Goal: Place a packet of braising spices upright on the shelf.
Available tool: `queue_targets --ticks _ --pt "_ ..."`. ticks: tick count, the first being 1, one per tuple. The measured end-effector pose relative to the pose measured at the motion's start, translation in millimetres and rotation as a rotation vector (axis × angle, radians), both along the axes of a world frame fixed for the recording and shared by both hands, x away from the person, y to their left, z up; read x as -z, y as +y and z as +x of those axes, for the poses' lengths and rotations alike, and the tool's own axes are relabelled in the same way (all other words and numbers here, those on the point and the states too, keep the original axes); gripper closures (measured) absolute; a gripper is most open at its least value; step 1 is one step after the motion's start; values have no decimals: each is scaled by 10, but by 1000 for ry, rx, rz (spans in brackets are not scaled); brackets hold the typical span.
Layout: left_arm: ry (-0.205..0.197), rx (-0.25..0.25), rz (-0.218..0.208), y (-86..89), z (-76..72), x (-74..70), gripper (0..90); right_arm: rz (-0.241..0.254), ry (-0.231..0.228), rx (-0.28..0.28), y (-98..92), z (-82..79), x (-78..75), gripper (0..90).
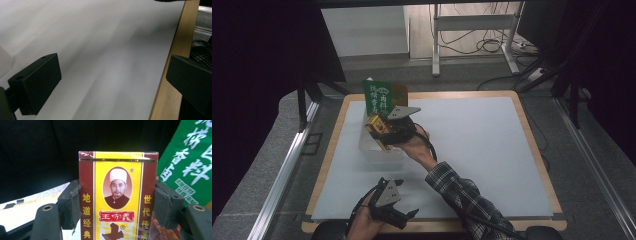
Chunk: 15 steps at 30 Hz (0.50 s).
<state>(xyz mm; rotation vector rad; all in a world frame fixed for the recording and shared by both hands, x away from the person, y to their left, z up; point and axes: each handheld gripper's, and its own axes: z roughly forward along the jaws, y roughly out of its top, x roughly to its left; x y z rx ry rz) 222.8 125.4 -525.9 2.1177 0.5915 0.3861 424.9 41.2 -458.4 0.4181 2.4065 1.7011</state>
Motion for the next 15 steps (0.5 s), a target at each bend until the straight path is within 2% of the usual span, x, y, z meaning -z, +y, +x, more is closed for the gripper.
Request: queue_targets --ticks 4,10,15 --pt "1 0 -1 2 0 0 0 -3 5 2 -7 5 55 320" --pt "3 5 7 -12 -3 7 0 14 37 2 -121 26 111 319" --pt "4 6 11 -16 -2 10 0 1 46 4 -204 13 131 320"
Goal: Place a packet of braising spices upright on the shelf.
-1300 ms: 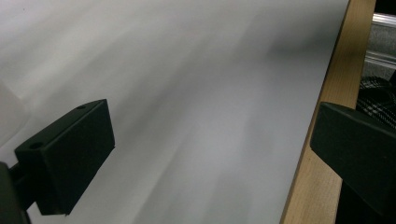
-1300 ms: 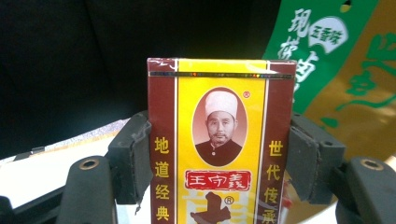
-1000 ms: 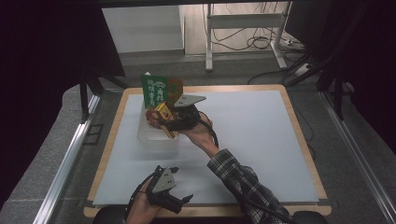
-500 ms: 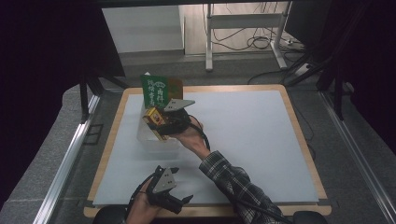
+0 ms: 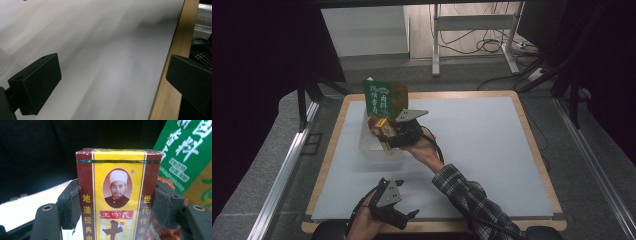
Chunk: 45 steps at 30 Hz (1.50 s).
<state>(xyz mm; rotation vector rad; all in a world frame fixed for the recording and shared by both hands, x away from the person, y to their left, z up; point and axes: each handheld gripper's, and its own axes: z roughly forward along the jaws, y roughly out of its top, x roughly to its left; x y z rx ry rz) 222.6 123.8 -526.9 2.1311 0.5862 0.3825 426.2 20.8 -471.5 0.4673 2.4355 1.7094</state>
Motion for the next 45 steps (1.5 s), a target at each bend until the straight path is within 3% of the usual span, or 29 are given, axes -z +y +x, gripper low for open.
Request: queue_targets --ticks 5,7,17,25,29,31,36,39,45 --pt "0 6 9 -12 -3 5 0 -57 -29 0 -35 -44 62 322" --pt "0 6 8 -13 -3 5 0 -56 -44 0 -49 -71 88 322" --pt "1 11 17 -29 -5 14 0 -24 32 27 -181 -38 162 326" --pt "0 12 18 -35 -7 17 0 -16 41 35 -226 -52 206 327" --pt "0 12 19 -35 -7 17 0 -38 38 45 -202 -60 179 316" --pt "0 11 17 -30 -4 16 0 -55 28 54 -186 -69 165 295" --pt "1 11 17 -28 -3 19 0 -110 19 39 -162 -82 139 145" --pt "0 11 15 -29 -5 17 0 -110 27 37 -192 -91 87 98" --pt "-5 2 9 -20 -4 10 0 -158 28 45 -305 -130 4 62"
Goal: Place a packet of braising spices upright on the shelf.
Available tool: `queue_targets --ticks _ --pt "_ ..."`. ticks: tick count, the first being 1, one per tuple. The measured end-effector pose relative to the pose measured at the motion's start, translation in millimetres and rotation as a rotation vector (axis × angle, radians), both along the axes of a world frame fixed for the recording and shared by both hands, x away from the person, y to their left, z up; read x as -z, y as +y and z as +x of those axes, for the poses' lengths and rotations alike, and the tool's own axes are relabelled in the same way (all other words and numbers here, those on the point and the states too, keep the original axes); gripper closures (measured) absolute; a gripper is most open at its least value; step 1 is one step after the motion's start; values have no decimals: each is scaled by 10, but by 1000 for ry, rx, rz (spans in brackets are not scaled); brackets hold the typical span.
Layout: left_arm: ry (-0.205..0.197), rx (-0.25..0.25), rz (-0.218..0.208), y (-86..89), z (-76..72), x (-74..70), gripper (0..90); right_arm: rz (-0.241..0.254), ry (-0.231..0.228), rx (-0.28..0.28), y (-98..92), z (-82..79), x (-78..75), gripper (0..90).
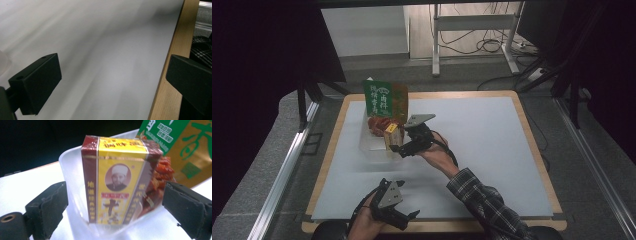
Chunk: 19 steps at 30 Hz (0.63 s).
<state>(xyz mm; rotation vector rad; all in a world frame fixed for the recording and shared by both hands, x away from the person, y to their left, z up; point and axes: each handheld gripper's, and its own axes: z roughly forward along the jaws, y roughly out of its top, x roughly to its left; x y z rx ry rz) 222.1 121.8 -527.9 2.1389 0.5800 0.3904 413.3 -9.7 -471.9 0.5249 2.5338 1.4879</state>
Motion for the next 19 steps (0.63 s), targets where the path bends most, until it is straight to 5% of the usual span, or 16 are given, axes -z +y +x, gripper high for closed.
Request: queue_targets --ticks 19 --pt "-4 -11 -5 3 5 -6 0 -85 70 78 -877 -235 91 45"
